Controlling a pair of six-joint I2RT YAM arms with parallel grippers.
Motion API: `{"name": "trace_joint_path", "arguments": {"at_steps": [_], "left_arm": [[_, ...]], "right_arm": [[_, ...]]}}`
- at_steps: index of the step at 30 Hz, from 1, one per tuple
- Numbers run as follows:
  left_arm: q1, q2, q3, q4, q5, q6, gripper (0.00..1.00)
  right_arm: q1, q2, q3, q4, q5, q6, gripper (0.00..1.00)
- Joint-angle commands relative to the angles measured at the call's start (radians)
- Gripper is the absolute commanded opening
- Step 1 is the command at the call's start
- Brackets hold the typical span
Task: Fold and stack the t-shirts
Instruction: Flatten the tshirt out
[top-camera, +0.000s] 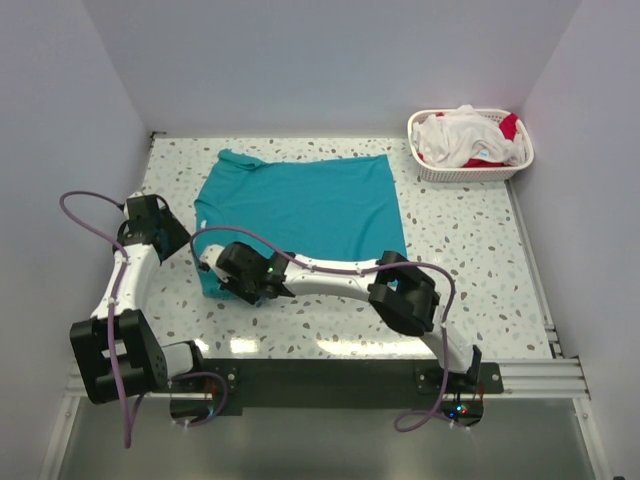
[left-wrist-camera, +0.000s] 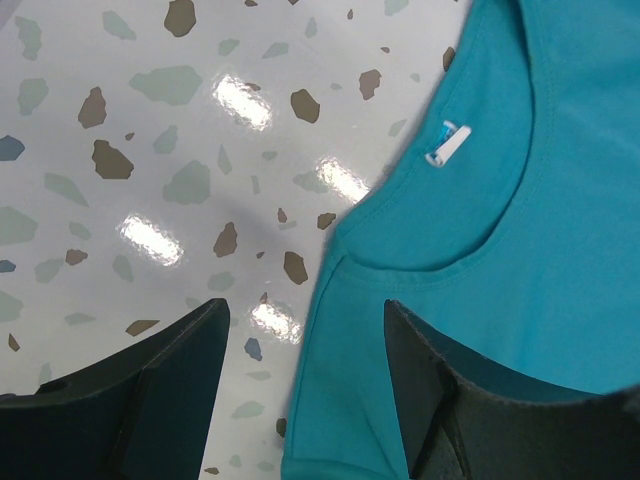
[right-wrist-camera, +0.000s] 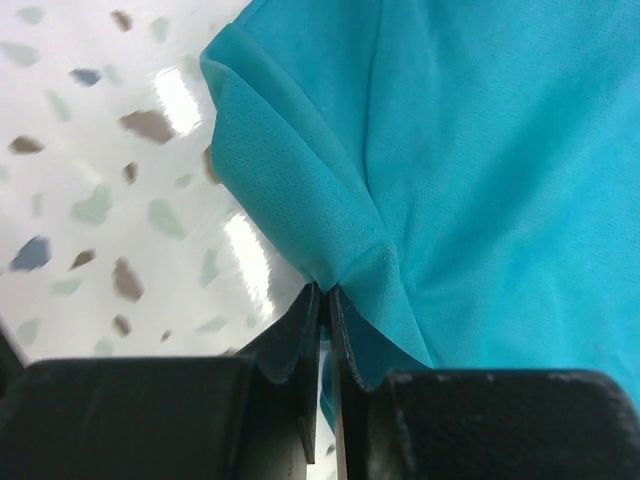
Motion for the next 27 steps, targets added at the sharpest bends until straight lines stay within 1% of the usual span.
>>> {"name": "trace_joint_path", "arguments": {"at_steps": [1, 2, 6, 8, 10, 11, 12, 13, 17, 22, 27], "left_arm": [[0.005, 0.002, 0.0, 0.044, 0.008, 0.017, 0.68], [0.005, 0.002, 0.0, 0.044, 0.009, 0.017, 0.68], [0.005, 0.004, 0.0, 0.042, 0.009, 0.018, 0.68], [0.006, 0.002, 0.0, 0.044, 0.009, 0.02, 0.68], [0.003, 0.002, -0.001, 0.044, 0.012, 0.02, 0.68], [0.005, 0.002, -0.001, 0.044, 0.014, 0.02, 0.68], [0.005, 0.002, -0.001, 0.044, 0.014, 0.02, 0.68], [0.005, 0.002, -0.001, 0.045, 0.015, 0.02, 0.68], [0.003, 0.004, -0.003, 0.047, 0.021, 0.02, 0.68], [0.003, 0.004, -0.004, 0.047, 0.023, 0.021, 0.68], [0.003, 0.004, -0.004, 0.047, 0.02, 0.02, 0.68]], "right_arm": [[-0.005, -0.091, 0.035, -0.113, -0.112, 0.061, 0.1], [-0.005, -0.094, 0.043, -0.132, -0.125, 0.067, 0.11], [-0.005, -0.079, 0.079, -0.23, -0.268, 0.09, 0.3], [-0.005, -0.071, 0.098, -0.29, -0.324, 0.095, 0.33], [-0.005, -0.082, 0.08, -0.302, -0.43, 0.096, 0.38], [-0.005, -0.089, 0.069, -0.301, -0.44, 0.098, 0.39], [-0.005, -0.12, 0.051, -0.284, -0.42, 0.105, 0.41], [-0.005, -0.134, -0.007, -0.231, -0.353, 0.123, 0.41], [-0.001, -0.16, -0.066, -0.163, -0.261, 0.116, 0.45], [0.015, -0.165, -0.121, -0.03, -0.26, 0.104, 0.44], [0.02, -0.109, -0.101, 0.009, -0.267, 0.091, 0.44]]}}
